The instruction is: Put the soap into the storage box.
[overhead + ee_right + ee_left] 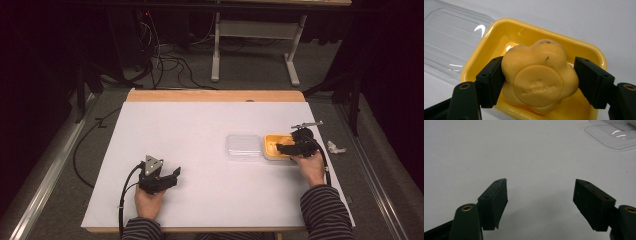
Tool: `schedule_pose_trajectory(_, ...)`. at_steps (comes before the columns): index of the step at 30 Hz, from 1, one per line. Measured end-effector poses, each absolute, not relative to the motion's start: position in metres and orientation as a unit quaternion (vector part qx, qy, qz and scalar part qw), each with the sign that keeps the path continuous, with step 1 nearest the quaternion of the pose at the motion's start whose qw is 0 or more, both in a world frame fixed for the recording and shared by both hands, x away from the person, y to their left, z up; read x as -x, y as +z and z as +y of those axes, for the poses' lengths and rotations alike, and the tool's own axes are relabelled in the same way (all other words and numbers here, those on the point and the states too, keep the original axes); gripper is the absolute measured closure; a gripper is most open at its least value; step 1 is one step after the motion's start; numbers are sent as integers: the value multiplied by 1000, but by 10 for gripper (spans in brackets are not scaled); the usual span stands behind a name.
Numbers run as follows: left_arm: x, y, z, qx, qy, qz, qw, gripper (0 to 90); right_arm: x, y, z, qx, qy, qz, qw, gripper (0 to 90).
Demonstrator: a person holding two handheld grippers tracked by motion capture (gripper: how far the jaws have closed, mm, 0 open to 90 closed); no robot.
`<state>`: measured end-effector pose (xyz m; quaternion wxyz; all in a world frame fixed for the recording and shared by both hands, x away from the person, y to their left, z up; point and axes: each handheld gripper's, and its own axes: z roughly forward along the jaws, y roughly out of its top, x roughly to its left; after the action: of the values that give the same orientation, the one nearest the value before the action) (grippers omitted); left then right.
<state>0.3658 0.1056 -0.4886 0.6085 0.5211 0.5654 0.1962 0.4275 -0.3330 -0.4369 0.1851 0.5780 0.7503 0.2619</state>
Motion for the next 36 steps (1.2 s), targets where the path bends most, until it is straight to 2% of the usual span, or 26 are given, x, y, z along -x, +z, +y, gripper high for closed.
schedule_pose_trajectory(15, -366, -489, 105, -523, 194, 564, 609, 284, -429, -444, -334, -584, 278, 739, 190, 263)
schedule_pose_trajectory(36, -366, -489, 105, -522, 190, 565, 609, 283, -404, -417, -335, -561, 332, 721, 234, 287)
